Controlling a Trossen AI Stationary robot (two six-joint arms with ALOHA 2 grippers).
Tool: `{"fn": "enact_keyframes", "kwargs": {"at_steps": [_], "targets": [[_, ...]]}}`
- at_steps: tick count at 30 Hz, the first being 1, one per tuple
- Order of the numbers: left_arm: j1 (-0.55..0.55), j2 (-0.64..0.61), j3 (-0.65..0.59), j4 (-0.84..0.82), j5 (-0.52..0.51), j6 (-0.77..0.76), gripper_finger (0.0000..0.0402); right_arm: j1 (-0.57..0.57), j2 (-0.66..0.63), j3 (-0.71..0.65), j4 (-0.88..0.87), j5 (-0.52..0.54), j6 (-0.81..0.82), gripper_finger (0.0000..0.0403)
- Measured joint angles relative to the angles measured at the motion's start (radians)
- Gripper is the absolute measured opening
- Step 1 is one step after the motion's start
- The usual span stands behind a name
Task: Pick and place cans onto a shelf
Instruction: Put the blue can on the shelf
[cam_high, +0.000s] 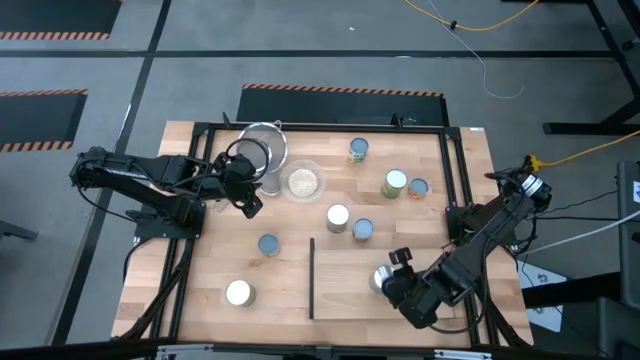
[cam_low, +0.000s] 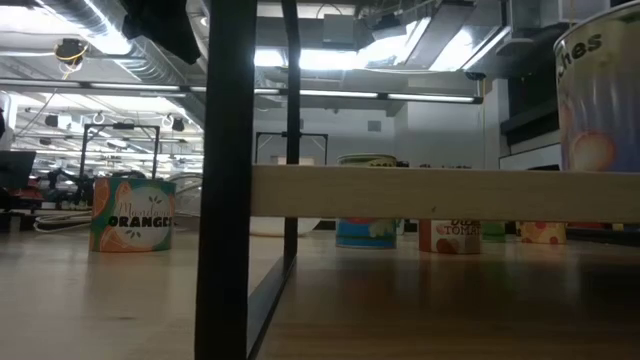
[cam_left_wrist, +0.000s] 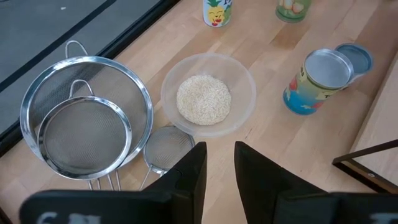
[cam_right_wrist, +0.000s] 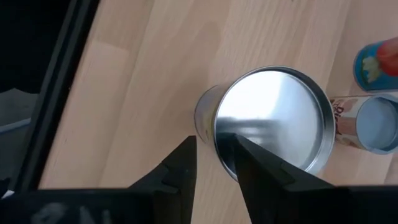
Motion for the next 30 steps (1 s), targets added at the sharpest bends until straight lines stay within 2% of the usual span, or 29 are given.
{"fn": "enact_keyframes", "kwargs": {"at_steps": [4, 12, 19, 30], "targets": [[0.000, 0.000, 0.000, 0.000, 0.000, 0.002, 0.0078, 0.000, 0.002, 0.001, 0.001, 0.002, 0.005, 0.0094], [0.000, 0.000, 0.000, 0.000, 0.000, 0.003, 0.0077, 0.000, 0.003, 0.002, 0.006, -0.003, 0.058, 0.0009], [0.000, 0.000, 0.000, 0.000, 0.000, 0.003, 0.0075, 0.000, 0.007, 0.034, -0.022, -0.023, 0.118, 0.0004], [0.000, 0.000, 0.000, -0.001, 0.000, 0.003, 0.0075, 0.103, -0.026, 0.111, -0.171, -0.018, 0.465, 0.0001]]}}
